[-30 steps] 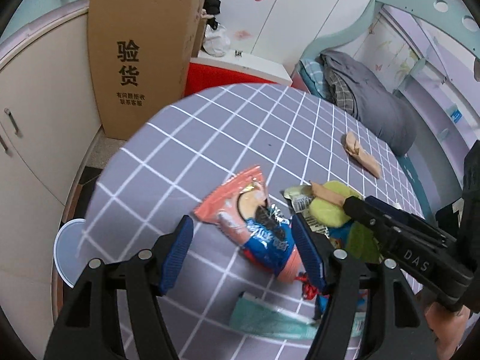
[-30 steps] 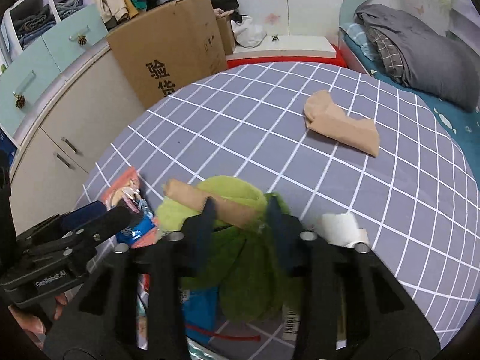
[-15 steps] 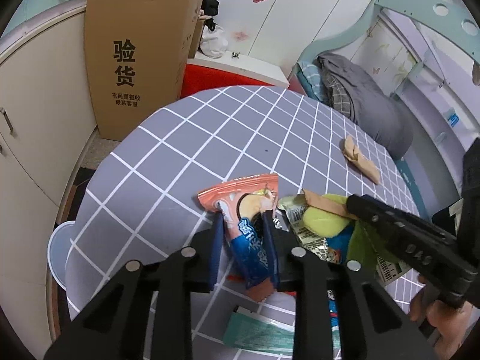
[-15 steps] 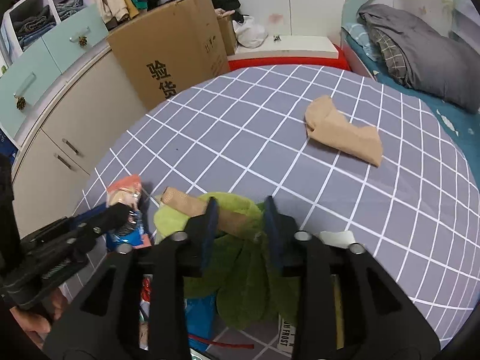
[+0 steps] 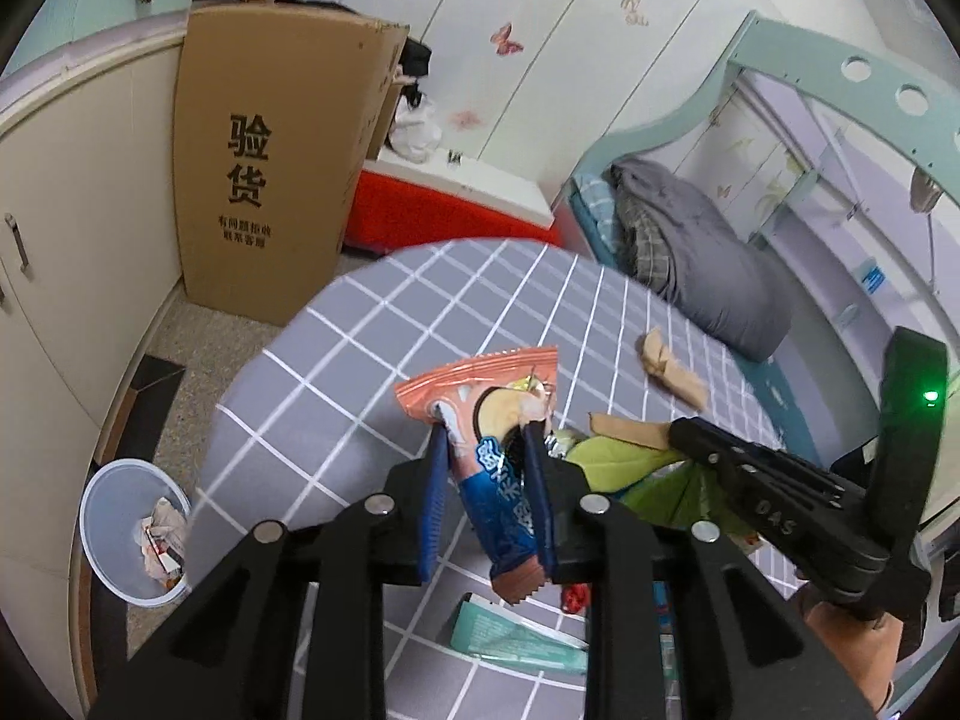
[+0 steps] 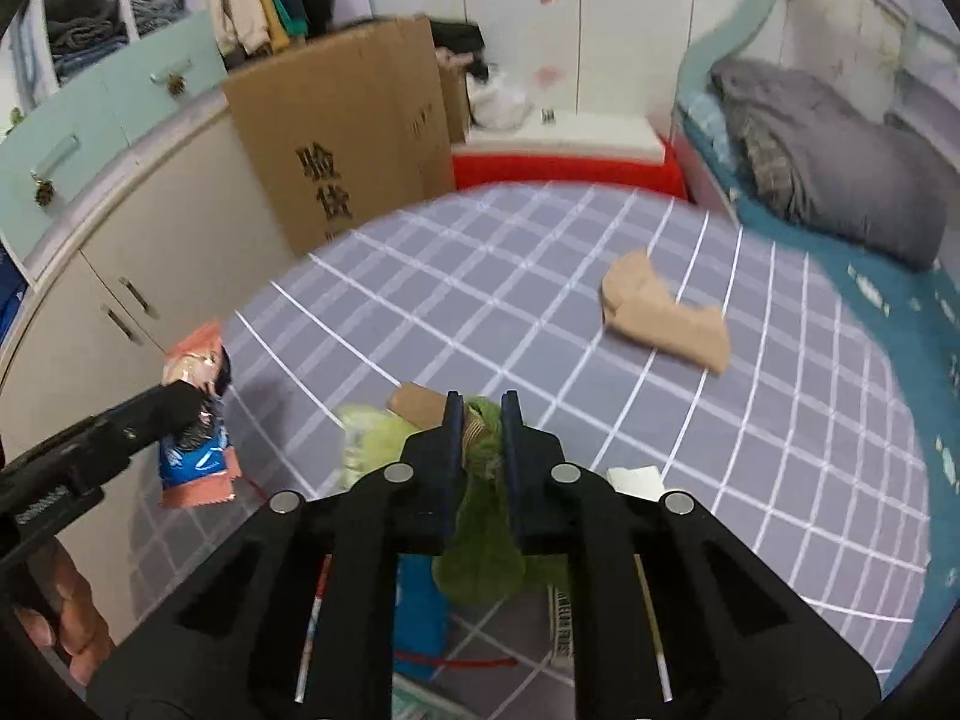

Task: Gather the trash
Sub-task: 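Carry leaves and snack bag to the wastebasket while the right gripper releases the leaves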

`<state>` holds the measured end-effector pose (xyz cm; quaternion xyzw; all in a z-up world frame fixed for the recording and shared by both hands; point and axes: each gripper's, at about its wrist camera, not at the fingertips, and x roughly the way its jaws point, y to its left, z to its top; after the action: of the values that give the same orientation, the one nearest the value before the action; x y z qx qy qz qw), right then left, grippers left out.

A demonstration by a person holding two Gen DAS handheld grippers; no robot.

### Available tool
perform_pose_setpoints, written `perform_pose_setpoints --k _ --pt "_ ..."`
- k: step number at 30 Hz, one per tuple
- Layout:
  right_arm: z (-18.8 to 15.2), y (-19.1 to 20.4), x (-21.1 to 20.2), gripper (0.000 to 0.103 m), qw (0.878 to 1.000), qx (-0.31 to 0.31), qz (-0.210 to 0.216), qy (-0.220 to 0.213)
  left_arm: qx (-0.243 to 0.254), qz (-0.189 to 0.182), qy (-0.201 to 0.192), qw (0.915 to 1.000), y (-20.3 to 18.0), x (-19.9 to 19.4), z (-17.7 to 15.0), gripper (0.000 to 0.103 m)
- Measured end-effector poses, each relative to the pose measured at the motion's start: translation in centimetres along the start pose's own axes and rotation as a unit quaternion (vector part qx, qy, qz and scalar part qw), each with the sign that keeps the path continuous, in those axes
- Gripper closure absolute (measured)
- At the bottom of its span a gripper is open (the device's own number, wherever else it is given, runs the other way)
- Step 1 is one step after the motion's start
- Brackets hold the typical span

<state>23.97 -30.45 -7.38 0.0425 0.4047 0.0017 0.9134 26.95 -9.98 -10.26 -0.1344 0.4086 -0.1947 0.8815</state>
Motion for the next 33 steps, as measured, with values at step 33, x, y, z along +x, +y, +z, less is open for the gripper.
perform_pose_setpoints --k 33 --pt "-4.4 38.4 12.9 0.09 0.966 -0.147 0.193 0.094 -0.213 0.19 -0.092 0.9539 34.6 -12.9 -5.2 0.079"
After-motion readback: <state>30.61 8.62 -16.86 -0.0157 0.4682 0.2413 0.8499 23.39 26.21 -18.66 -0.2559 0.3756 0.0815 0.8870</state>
